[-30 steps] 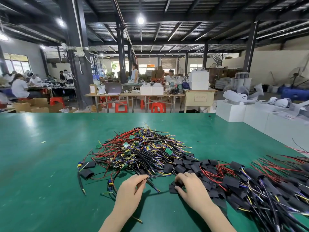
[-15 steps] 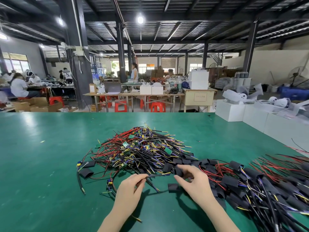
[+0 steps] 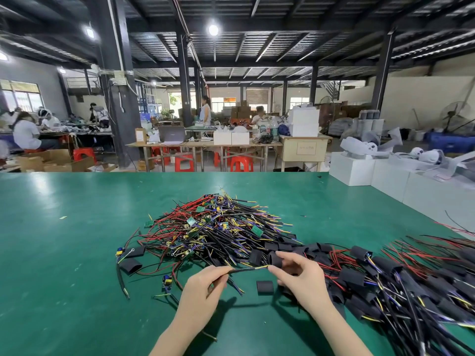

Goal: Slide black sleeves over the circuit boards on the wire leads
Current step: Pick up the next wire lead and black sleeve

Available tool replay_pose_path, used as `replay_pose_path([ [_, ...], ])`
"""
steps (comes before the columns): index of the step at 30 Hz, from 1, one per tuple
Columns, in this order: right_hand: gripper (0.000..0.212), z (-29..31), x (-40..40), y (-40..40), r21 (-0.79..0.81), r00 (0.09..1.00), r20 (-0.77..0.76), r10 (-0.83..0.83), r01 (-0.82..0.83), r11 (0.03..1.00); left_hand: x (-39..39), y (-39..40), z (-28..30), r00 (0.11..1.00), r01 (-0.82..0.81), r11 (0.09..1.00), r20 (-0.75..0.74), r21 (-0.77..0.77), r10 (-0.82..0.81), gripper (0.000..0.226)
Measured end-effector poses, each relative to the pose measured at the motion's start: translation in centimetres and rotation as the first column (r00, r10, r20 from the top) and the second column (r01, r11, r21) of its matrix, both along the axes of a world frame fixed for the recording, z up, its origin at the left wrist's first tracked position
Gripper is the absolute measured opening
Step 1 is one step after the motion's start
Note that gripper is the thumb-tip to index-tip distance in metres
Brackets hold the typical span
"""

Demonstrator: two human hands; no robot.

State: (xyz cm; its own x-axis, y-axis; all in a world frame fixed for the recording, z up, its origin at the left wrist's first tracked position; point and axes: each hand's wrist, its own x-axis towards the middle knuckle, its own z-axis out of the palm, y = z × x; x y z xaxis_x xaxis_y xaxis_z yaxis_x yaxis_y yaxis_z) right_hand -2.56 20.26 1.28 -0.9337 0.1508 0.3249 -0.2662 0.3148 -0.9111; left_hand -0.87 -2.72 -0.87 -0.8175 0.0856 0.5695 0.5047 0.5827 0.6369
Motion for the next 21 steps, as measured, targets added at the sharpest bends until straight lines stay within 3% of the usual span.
replay_pose_path([
  [6,0.035,-0.07,-0.03,0.01,0.112,0.996,-0.076,-0.034,0.043,0.993,-0.08,-0.04,0.08,1.000,-0.020,0.999,-0.010,0.026,0.020,0.024],
  [21,0.031,-0.07,0.24,-0.29,0.179,0.993,-0.106,-0.059,0.077,0.981,0.01,-0.23,0.10,0.998,-0.063,0.997,0.010,-0.040,0.064,0.022],
])
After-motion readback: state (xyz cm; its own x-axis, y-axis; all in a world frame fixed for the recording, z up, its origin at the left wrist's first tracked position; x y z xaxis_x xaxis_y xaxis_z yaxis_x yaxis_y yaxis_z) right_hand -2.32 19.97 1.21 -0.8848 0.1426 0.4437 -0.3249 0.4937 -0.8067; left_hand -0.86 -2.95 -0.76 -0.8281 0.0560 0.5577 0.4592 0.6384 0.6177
